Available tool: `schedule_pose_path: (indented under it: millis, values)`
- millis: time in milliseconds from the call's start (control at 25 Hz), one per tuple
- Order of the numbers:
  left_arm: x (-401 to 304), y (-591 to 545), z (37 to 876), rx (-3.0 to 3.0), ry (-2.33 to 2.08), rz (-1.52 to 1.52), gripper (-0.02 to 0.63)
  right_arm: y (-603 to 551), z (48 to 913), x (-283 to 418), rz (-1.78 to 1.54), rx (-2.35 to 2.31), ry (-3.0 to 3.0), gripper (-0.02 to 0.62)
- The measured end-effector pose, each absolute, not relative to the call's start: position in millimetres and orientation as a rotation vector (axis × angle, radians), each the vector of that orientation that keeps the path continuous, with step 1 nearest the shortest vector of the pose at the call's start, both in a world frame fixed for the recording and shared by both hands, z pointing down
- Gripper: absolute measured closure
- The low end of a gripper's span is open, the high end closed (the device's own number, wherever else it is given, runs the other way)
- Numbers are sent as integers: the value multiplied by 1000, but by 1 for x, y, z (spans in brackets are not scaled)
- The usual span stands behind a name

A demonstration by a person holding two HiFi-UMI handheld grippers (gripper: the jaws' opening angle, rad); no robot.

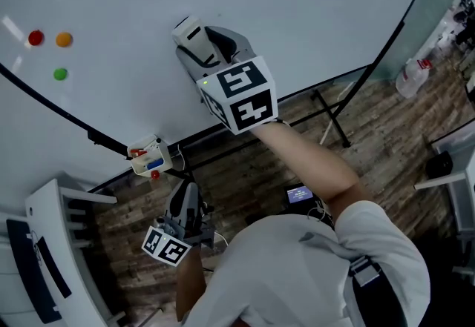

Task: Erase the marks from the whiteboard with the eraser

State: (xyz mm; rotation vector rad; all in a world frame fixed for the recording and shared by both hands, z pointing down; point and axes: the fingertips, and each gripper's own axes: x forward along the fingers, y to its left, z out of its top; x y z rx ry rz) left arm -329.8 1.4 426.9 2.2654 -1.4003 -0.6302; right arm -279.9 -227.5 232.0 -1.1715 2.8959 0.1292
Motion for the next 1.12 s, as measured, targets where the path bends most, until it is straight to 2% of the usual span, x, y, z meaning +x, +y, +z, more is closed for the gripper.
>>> schedule_pose_path:
  millis: [200,600,1120]
  values:
    - [-329,5,430,2249,-1409,-636,574,-198,240,-308,222,-1039,2992,341]
    - [-331,16,440,2207,-1444,-617,574,-190,261,-317,285,-1049,3000,341]
    - [-327,8,438,2207,-1457,-611,574,-219,267,-306,518,-1315,2918,341]
